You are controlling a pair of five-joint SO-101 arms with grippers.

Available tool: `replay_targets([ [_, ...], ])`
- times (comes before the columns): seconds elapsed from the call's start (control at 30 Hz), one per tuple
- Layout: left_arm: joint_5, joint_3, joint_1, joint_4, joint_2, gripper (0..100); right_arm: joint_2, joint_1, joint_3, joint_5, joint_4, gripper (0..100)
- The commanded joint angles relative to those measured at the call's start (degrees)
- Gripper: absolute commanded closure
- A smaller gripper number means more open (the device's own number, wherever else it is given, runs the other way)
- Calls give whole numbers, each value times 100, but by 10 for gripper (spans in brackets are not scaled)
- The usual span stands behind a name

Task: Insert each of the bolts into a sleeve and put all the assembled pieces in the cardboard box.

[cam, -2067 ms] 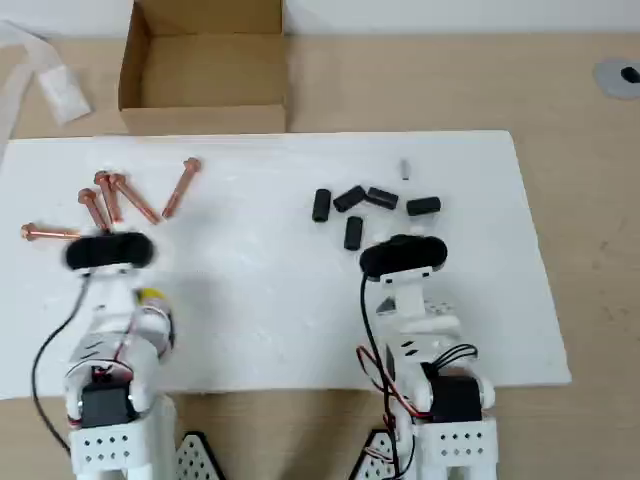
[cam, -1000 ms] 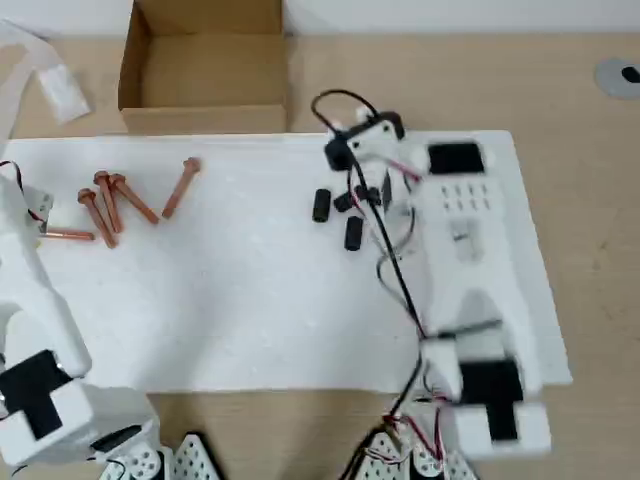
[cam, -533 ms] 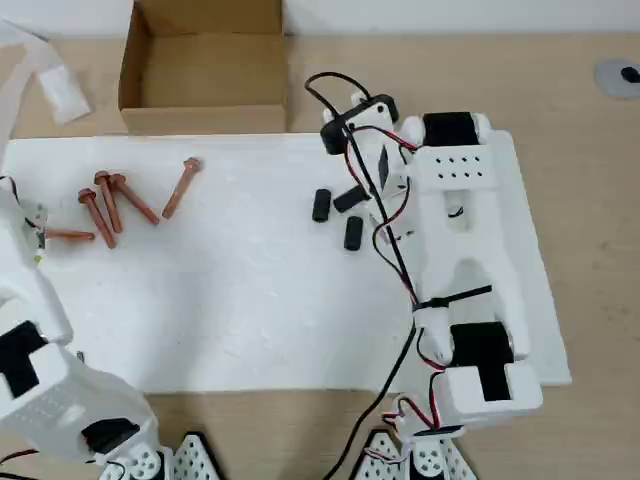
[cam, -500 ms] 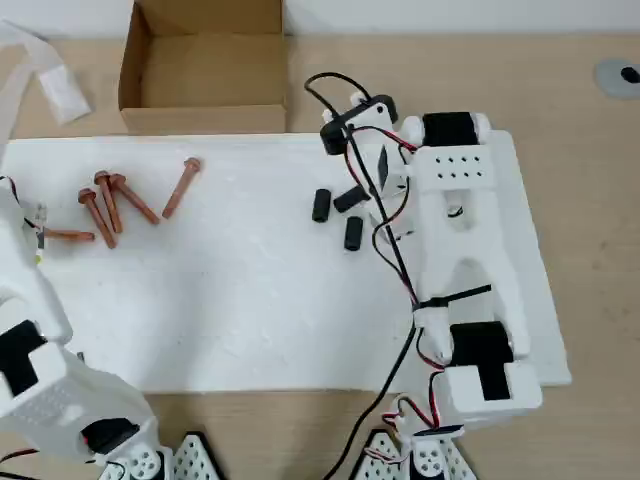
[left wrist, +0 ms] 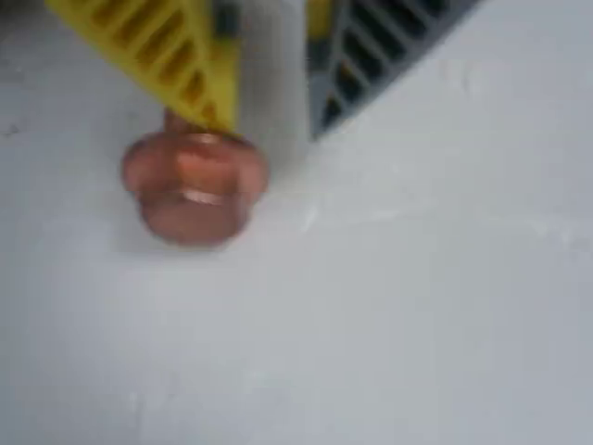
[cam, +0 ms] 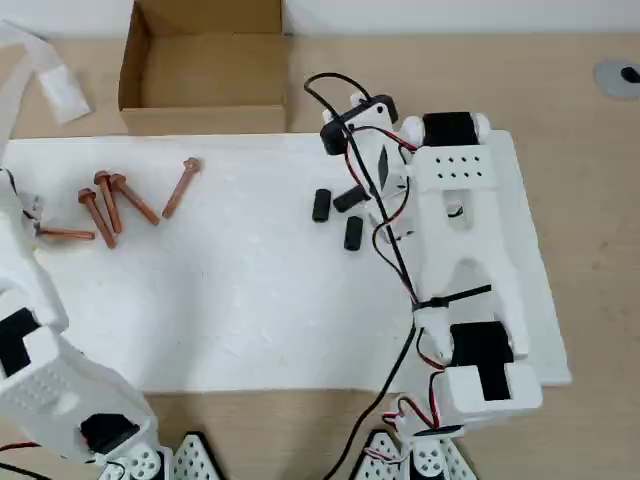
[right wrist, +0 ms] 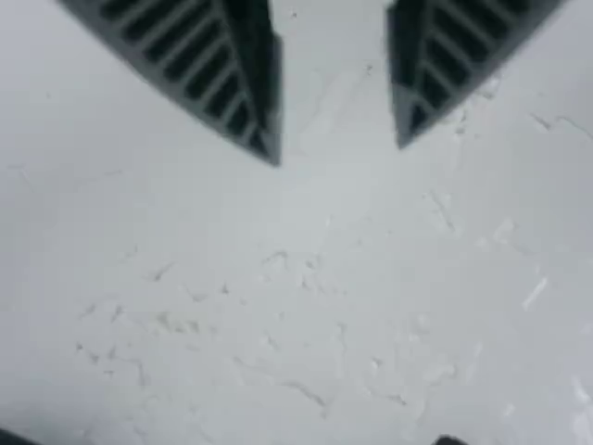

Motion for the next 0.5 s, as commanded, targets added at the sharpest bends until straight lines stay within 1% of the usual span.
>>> replay_targets([
  [0.0,18,-457,211,-35,-4,861,4,-92,-268,44,9,886],
  [0.07,18,-457,246,-35,31,843,4,-92,-268,44,0,886],
  [0.3,26,-501,308,-79,374,841,4,-92,-268,53,-9,886],
  [0.47,0,-879,545,88,892,840,4,-92,-268,53,9,886],
])
